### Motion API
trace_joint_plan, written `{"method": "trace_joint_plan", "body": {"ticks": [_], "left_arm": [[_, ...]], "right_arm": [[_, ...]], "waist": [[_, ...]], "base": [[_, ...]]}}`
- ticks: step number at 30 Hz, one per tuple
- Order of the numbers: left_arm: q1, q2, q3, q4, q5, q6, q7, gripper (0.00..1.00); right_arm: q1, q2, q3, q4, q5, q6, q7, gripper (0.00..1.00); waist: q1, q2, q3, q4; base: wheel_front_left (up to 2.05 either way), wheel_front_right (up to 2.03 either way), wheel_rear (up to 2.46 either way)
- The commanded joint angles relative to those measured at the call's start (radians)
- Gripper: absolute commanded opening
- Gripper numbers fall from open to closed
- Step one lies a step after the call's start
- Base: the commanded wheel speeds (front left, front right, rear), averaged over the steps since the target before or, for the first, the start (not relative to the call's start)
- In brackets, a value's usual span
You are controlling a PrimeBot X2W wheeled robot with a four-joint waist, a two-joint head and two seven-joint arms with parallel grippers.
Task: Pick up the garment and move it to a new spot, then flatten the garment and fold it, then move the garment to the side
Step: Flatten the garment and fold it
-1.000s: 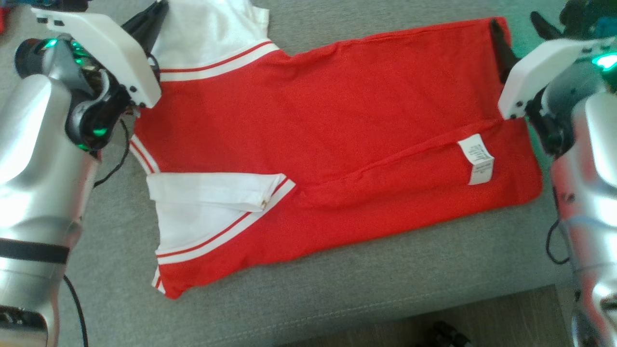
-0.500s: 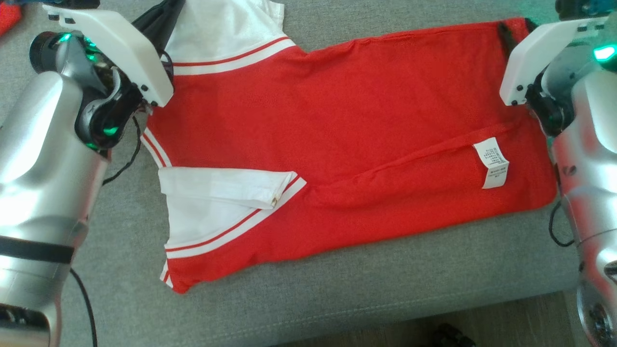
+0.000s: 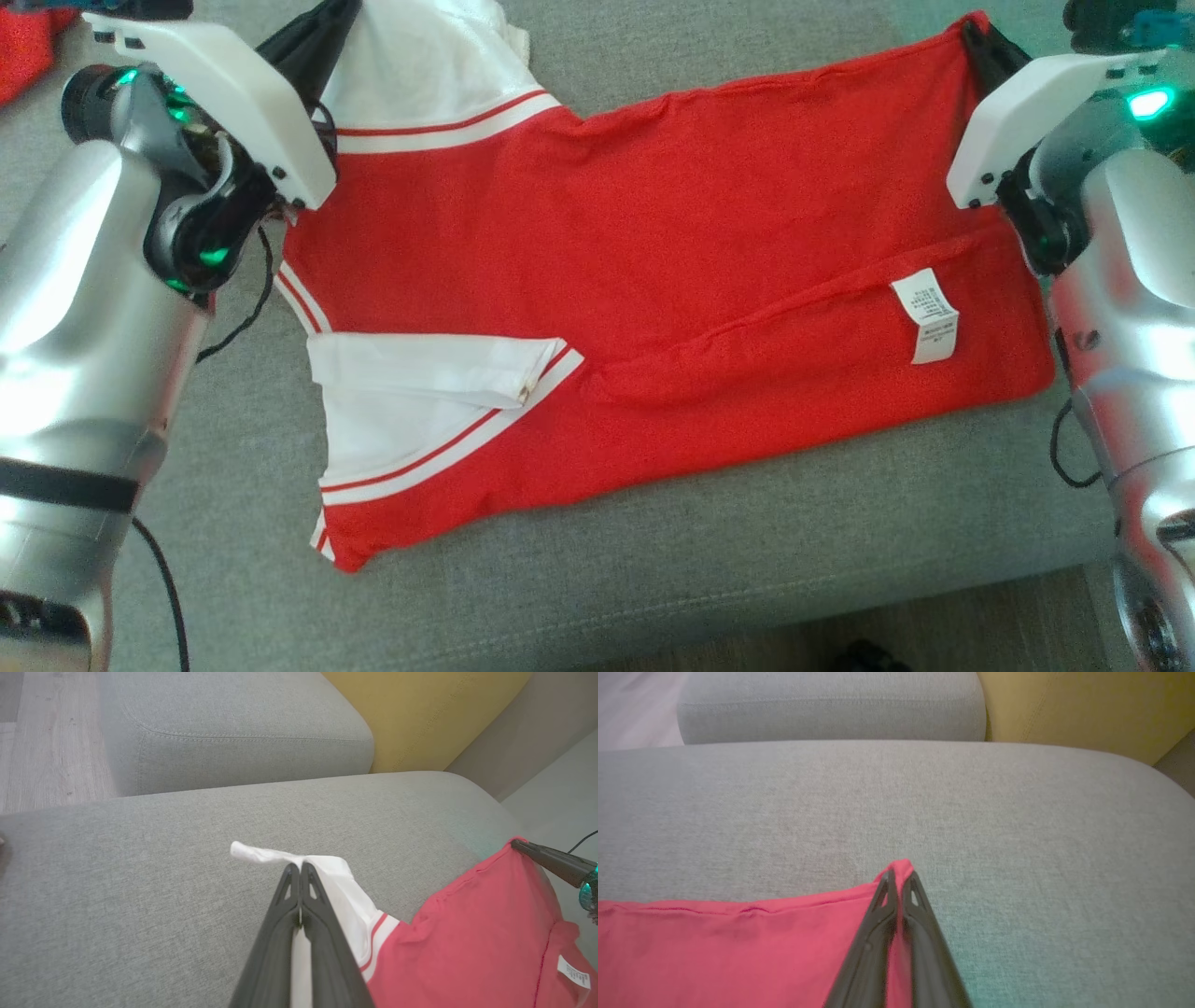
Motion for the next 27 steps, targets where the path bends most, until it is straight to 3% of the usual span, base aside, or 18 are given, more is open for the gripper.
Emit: {"method": "trace_joint_plan", "body": {"ticks": [1,11,17,27], "left_arm": [[-0.018,0.05,0.026,-0.041,-0.012,-0.006,-0.01,0.0],[0.133,0.114,0.012,-0.205,-0.082,-0.006,-0.048,0.0],[0.33,0.176,0.052,-0.391,-0.127,0.04,-0.101,0.0],[0.59,0.203,0.083,-0.617,-0.155,0.126,-0.196,0.0]], "right_arm": [[0.007,-0.007,0.026,-0.047,0.021,0.007,-0.034,0.0],[0.14,-0.076,0.096,-0.151,0.109,0.007,-0.089,0.0],[0.285,-0.12,0.101,-0.256,0.156,0.007,-0.097,0.0],[0.466,-0.161,0.028,-0.434,0.169,0.007,-0.099,0.0]], "waist": [[0.0,0.0,-0.016,-0.001],[0.0,0.0,-0.08,0.004],[0.0,0.0,-0.127,0.019],[0.0,0.0,-0.162,0.048]], "base": [[0.0,0.0,0.0],[0.0,0.0,0.0],[0.0,0.0,0.0],[0.0,0.0,0.0]]}}
